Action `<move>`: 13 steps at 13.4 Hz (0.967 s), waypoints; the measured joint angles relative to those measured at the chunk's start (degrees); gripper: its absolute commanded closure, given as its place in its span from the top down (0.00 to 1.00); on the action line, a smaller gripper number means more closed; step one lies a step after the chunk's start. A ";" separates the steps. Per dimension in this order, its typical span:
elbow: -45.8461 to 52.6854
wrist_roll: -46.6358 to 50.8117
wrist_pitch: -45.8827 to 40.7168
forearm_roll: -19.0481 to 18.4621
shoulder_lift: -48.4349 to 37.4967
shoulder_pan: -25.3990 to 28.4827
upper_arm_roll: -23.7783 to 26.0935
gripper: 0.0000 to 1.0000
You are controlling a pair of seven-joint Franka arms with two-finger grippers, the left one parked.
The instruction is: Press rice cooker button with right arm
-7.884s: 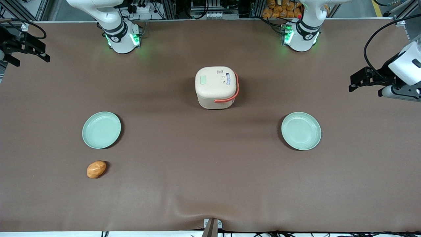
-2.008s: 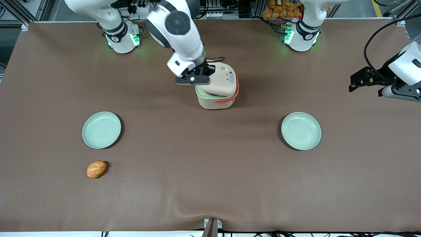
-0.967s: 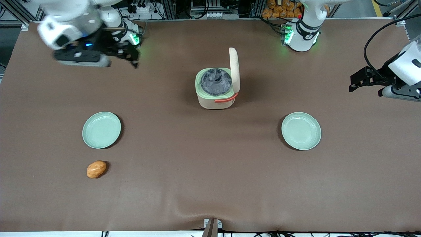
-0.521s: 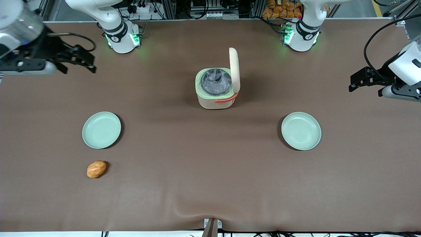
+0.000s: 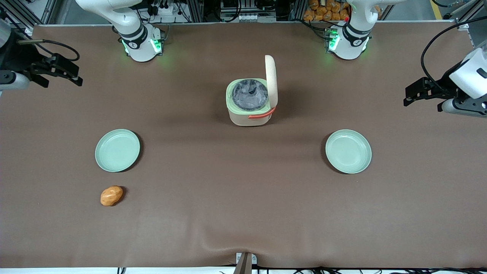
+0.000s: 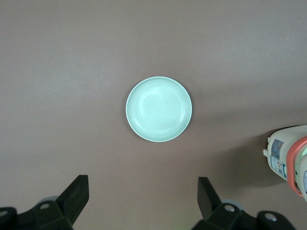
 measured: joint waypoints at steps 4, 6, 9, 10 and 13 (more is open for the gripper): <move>-3.02 -3.28 0.86 -1.16 -0.97 -1.17 -1.77 1.00; -4.27 -4.82 2.32 -1.22 -1.15 -1.43 -2.20 1.00; -4.53 -4.92 3.30 -1.48 -1.30 -1.51 -2.22 1.00; -4.53 -4.93 3.42 -1.55 -1.37 -1.58 -2.23 1.00; -4.53 -4.94 3.47 -1.58 -1.53 -1.62 -2.24 1.00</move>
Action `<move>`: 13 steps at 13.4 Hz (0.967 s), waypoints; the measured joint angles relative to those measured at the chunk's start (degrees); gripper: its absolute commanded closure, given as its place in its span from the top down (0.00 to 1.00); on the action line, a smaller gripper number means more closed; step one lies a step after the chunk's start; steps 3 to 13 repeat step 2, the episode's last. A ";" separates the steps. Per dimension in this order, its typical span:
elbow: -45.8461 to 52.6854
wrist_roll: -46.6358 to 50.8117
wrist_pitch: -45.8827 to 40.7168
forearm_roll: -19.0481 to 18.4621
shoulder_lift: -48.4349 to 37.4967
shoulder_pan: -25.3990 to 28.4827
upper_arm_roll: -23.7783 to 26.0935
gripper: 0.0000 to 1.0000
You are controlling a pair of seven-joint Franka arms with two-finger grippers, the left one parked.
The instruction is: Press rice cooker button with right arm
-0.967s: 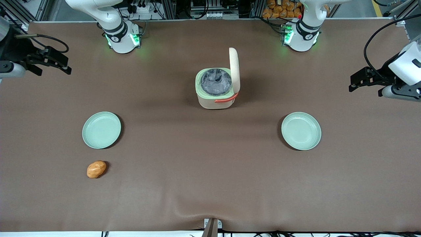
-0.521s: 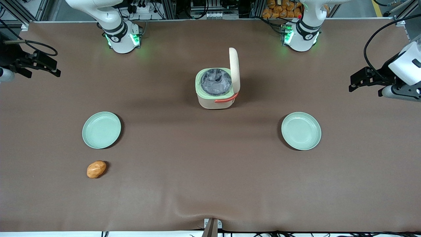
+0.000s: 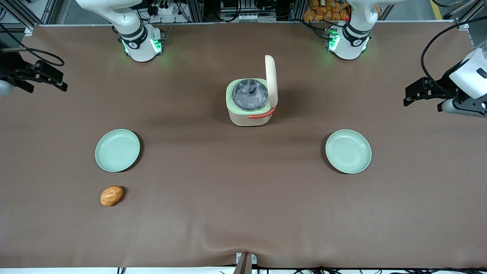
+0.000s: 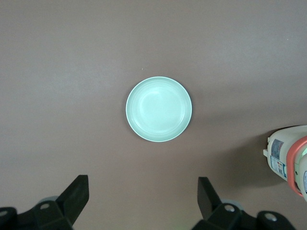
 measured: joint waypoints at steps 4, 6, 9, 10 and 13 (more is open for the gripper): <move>-0.04 0.00 0.00 -0.01 -0.03 -0.02 -0.01 1.00; -0.04 0.00 0.00 -0.01 -0.03 -0.02 -0.01 1.00; -0.04 0.00 0.00 -0.01 -0.03 -0.02 -0.01 1.00; -0.04 0.00 0.00 -0.01 -0.03 -0.02 -0.01 1.00; -0.04 0.00 0.00 -0.01 -0.03 -0.02 -0.01 1.00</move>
